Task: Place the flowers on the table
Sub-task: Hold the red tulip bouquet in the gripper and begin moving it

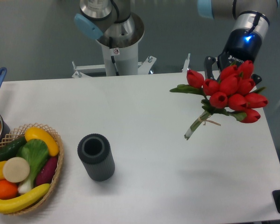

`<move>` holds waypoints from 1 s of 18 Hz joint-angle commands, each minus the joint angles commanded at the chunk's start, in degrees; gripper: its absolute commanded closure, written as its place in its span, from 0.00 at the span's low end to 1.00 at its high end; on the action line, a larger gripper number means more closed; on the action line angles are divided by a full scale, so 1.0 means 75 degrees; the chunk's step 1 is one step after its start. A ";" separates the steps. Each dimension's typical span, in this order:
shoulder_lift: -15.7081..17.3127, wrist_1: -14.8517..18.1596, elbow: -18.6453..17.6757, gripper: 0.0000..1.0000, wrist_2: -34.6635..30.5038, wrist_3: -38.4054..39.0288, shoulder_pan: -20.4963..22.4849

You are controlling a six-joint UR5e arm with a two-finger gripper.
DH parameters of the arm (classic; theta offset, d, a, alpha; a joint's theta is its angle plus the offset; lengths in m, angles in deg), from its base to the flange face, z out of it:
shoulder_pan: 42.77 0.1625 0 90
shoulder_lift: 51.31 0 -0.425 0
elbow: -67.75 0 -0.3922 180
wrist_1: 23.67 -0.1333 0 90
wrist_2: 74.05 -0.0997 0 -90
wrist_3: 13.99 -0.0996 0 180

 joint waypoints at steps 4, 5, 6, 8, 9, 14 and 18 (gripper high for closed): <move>0.0047 0.0000 -0.0059 0.68 -0.0058 0.0011 -0.0012; 0.0059 0.0000 -0.0070 0.68 -0.0070 0.0023 -0.0012; 0.0070 0.0000 -0.0117 0.68 -0.0094 0.0012 -0.0012; 0.0082 0.0000 -0.0117 0.68 -0.0222 0.0012 -0.0012; 0.0129 0.0000 -0.0117 0.68 -0.0362 0.0000 -0.0012; 0.0375 0.0000 -0.0152 0.68 -0.1767 0.0000 -0.0117; 0.0469 0.0012 -0.0152 0.68 -0.3031 -0.0012 -0.0468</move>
